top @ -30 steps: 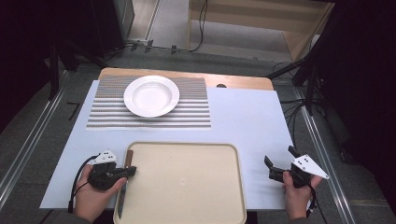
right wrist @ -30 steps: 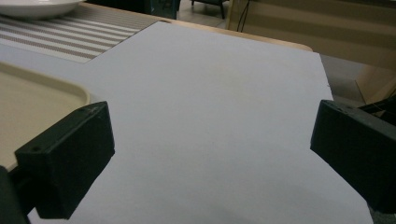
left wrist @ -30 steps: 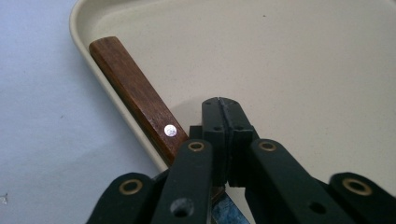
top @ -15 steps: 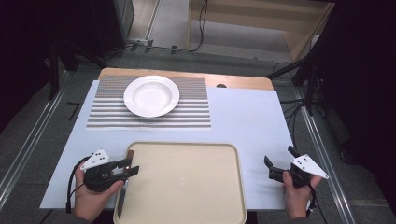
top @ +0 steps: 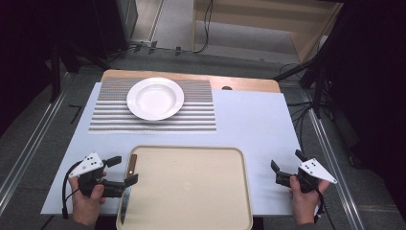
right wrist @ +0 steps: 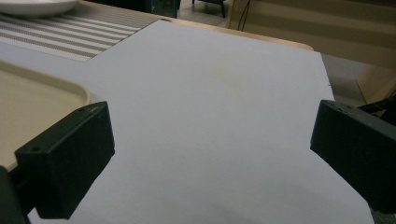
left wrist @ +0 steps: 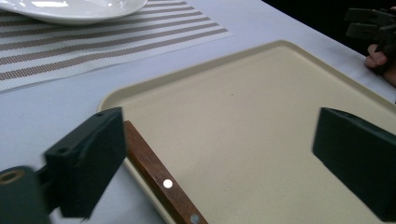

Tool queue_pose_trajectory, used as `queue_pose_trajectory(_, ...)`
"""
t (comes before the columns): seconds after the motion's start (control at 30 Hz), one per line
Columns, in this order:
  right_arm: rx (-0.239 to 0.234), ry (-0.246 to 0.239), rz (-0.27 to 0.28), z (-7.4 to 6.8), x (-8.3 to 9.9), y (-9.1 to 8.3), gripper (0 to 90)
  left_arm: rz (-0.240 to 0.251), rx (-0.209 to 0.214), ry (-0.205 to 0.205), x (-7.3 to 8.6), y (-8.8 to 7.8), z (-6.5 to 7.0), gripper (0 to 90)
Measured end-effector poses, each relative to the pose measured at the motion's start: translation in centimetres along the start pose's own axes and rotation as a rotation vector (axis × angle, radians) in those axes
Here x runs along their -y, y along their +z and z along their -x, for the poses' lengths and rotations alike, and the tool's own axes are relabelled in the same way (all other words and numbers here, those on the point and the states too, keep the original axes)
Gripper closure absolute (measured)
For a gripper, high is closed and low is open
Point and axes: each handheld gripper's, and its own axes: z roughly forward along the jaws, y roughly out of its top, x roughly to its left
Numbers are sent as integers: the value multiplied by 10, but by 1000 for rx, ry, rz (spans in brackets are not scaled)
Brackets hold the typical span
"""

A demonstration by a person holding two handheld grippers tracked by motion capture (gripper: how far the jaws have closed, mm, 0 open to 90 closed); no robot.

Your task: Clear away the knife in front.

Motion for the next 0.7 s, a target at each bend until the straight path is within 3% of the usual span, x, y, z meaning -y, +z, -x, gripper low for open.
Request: queue_pose_trajectory(0.7, -1, 0, 1, 0, 0, 0, 0, 71, -102, -22, 2, -34, -30, 0)
